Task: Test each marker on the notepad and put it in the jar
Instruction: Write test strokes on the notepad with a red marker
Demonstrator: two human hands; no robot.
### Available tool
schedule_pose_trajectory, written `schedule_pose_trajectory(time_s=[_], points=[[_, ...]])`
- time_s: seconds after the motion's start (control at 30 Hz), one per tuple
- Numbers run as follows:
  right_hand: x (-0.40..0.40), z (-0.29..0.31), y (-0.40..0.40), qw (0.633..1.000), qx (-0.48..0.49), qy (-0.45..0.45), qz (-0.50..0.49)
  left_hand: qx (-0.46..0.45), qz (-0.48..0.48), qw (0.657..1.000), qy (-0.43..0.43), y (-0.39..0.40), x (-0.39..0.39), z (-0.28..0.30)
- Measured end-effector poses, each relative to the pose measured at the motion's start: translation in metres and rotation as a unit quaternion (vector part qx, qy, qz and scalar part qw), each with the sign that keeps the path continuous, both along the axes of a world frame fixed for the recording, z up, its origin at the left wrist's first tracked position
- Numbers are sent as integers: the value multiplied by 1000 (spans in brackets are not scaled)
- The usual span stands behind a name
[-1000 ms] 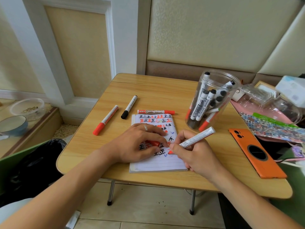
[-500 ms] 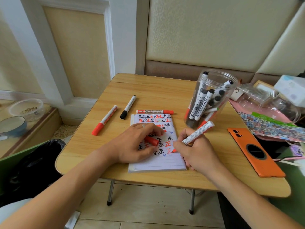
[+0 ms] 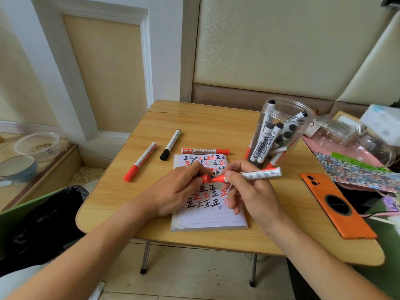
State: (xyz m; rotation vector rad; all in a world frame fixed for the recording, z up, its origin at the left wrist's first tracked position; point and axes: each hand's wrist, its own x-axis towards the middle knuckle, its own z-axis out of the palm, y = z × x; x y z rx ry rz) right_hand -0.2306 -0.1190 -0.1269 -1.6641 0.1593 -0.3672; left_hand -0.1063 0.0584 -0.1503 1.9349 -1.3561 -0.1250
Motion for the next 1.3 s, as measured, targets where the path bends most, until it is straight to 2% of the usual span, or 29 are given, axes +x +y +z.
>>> schedule_pose_trajectory(time_s=[0.3,0.6,0.77,1.0,1.07,1.2,1.3], points=[[9,-3,6,999,-2,25,44,-32,-4,999,-36,2,-4,5],[7,16,-21,996,75,26,-29,-16,28,999,-33,0,-3,1],[8,12,-20,996,89,18,14,-19,26,997,-67,0,-3,1],[7,14,-21,992,114,17,41,-19,31,997,-66,-1,-3,1],[7,18,-30,996,81,20,27,-24,38,997,-69,0,-3,1],[10,15,-44,989,-137,12,57,-46,40,995,-79,2,-4,3],[11,7,-40,976,-202,1,84,-54,41,993,-93,2,-5,5]])
